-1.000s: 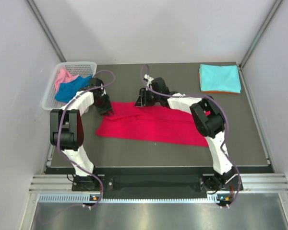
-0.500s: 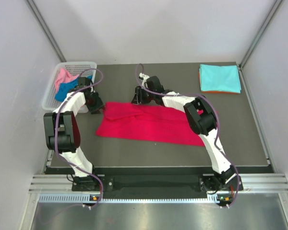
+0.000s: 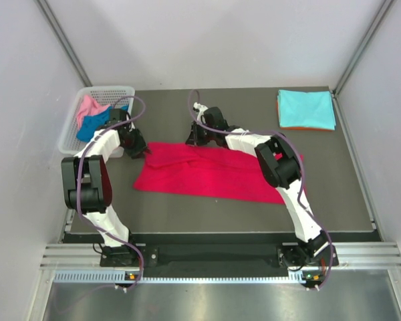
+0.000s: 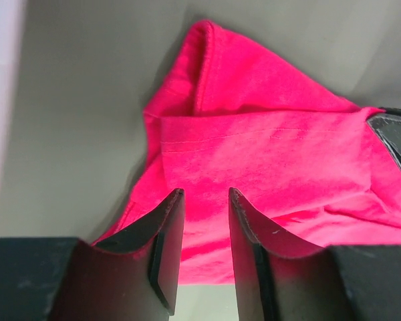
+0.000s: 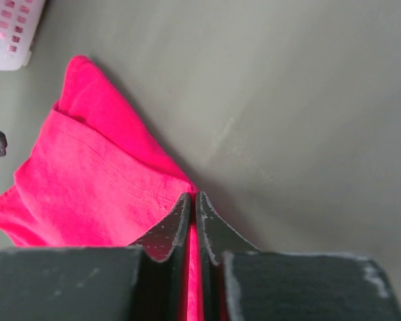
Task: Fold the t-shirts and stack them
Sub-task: Fold the tshirt
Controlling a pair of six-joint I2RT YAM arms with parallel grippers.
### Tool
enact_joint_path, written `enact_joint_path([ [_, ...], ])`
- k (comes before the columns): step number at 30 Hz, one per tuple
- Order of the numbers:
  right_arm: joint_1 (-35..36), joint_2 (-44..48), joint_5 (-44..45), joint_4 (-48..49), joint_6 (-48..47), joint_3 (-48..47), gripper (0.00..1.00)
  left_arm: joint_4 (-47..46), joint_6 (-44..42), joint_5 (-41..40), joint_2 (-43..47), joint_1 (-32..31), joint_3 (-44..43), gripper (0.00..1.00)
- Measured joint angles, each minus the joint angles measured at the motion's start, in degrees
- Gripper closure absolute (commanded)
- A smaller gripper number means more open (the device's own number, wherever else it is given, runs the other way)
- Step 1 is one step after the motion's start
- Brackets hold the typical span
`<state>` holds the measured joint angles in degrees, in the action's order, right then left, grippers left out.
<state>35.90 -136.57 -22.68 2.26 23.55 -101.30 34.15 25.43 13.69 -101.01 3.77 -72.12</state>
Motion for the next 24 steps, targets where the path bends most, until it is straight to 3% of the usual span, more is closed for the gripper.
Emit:
enact_joint_path([
  [13,0.17,3.37,0.04,1.11,-1.6,4.37,1.0,-2.6,1.49,4.39,0.02,-0.2,4.0,0.6],
  [24,1.33,9.6,-1.51,3.08,-2.93,9.14,1.0,-3.23,2.6,3.13,0.9,-0.59,6.47,0.56],
])
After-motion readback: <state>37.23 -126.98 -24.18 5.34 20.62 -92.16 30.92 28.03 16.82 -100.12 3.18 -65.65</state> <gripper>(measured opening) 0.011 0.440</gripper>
